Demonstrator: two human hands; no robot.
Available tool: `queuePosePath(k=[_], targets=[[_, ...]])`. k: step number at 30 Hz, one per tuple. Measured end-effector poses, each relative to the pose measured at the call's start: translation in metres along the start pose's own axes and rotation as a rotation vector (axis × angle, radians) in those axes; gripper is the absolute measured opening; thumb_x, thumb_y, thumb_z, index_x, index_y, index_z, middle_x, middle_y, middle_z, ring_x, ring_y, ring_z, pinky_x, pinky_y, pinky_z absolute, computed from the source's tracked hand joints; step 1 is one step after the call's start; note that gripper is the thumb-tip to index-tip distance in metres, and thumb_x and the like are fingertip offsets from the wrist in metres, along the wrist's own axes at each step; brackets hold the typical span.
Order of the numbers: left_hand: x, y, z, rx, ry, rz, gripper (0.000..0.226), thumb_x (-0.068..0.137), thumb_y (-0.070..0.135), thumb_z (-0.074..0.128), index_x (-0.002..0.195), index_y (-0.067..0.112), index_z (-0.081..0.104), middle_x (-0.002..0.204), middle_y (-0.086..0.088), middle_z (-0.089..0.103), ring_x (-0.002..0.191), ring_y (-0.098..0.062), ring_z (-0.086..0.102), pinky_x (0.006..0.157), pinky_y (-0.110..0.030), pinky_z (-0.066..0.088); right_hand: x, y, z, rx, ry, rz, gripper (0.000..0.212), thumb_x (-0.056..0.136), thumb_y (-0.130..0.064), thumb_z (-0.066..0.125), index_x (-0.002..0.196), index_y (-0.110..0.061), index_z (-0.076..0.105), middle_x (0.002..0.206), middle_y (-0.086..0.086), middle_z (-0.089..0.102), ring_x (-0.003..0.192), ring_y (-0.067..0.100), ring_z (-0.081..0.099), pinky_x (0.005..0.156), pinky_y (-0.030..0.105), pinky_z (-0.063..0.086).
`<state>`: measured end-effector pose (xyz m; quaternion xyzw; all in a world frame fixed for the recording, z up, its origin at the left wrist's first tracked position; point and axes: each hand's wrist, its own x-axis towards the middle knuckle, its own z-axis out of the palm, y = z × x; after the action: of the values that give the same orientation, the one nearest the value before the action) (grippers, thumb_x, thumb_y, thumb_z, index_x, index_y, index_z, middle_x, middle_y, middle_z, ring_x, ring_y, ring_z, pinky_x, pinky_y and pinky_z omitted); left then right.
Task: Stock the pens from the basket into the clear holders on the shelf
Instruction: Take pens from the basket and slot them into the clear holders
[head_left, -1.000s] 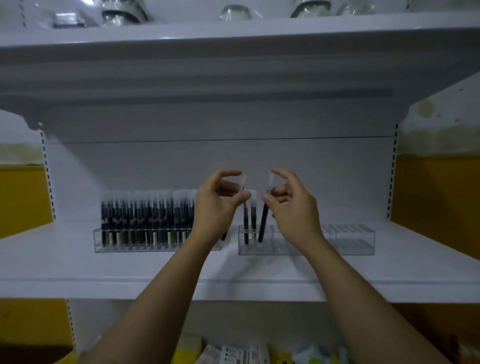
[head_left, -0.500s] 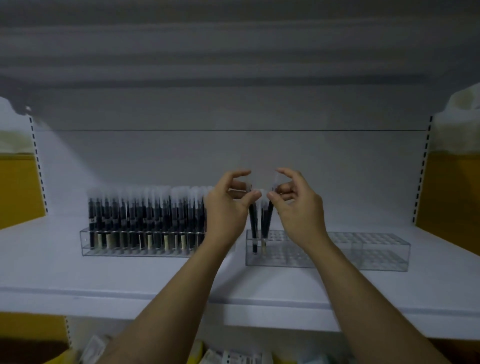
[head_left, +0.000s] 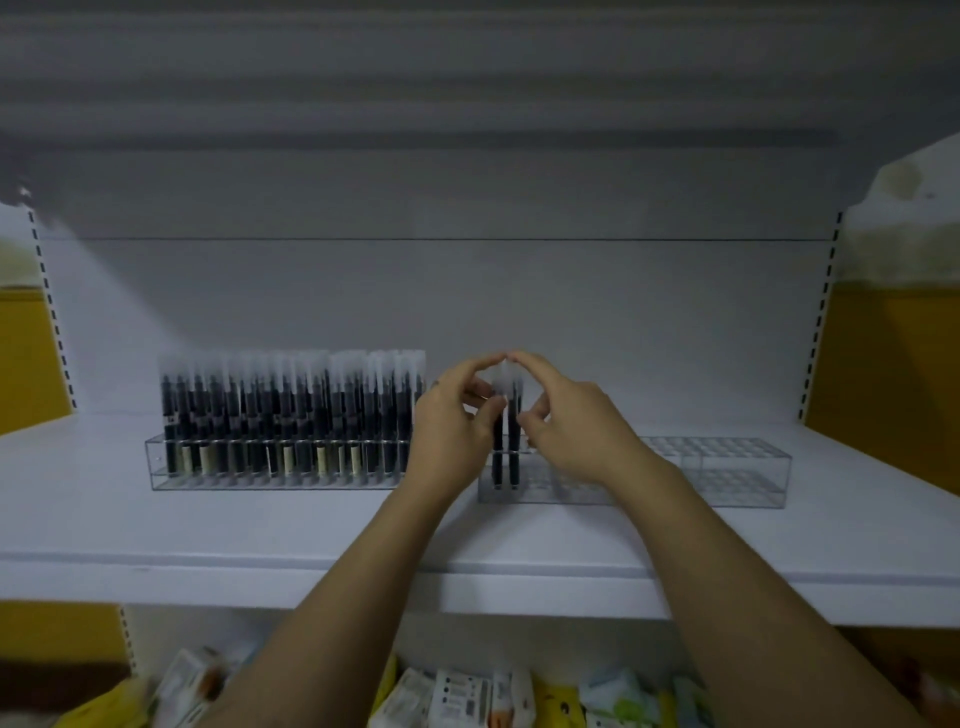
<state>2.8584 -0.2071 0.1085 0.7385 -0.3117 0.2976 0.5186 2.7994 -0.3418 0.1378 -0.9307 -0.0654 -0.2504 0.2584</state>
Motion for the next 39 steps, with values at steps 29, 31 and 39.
queuePosePath(k=[29,31,39], targets=[[-0.261,-0.024,-0.086,0.628,-0.118,-0.099,0.031,0.084,0.038,0.057,0.110,0.023,0.066,0.103,0.001,0.064,0.099,-0.024,0.054,0.082,-0.037,0.046,-0.209,-0.022,0.139,0.058,-0.023,-0.134,0.039,0.090,-0.031,0.061,0.128,-0.026,0.054,0.122,-0.008,0.053,0.109,0.013,0.054,0.089,0.027,0.045],[-0.298,-0.040,-0.084,0.670,-0.240,-0.178,0.040,0.083,0.043,0.056,0.116,0.022,0.064,0.107,0.001,0.065,0.103,-0.025,0.056,0.083,-0.038,0.048,-0.233,-0.005,0.170,0.033,-0.166,-0.051,0.044,0.091,-0.035,0.060,0.133,-0.027,0.050,0.130,-0.008,0.050,0.117,0.014,0.050,0.094,0.027,0.042],[-0.401,-0.093,-0.060,0.709,-0.630,-0.580,0.054,0.091,0.047,0.056,0.140,0.026,0.044,0.140,0.001,0.049,0.134,-0.019,0.037,0.105,-0.035,0.037,-0.308,0.055,0.277,0.056,-0.609,0.216,0.058,0.093,-0.036,0.059,0.145,-0.023,0.038,0.146,-0.001,0.037,0.132,0.019,0.040,0.102,0.031,0.039]])
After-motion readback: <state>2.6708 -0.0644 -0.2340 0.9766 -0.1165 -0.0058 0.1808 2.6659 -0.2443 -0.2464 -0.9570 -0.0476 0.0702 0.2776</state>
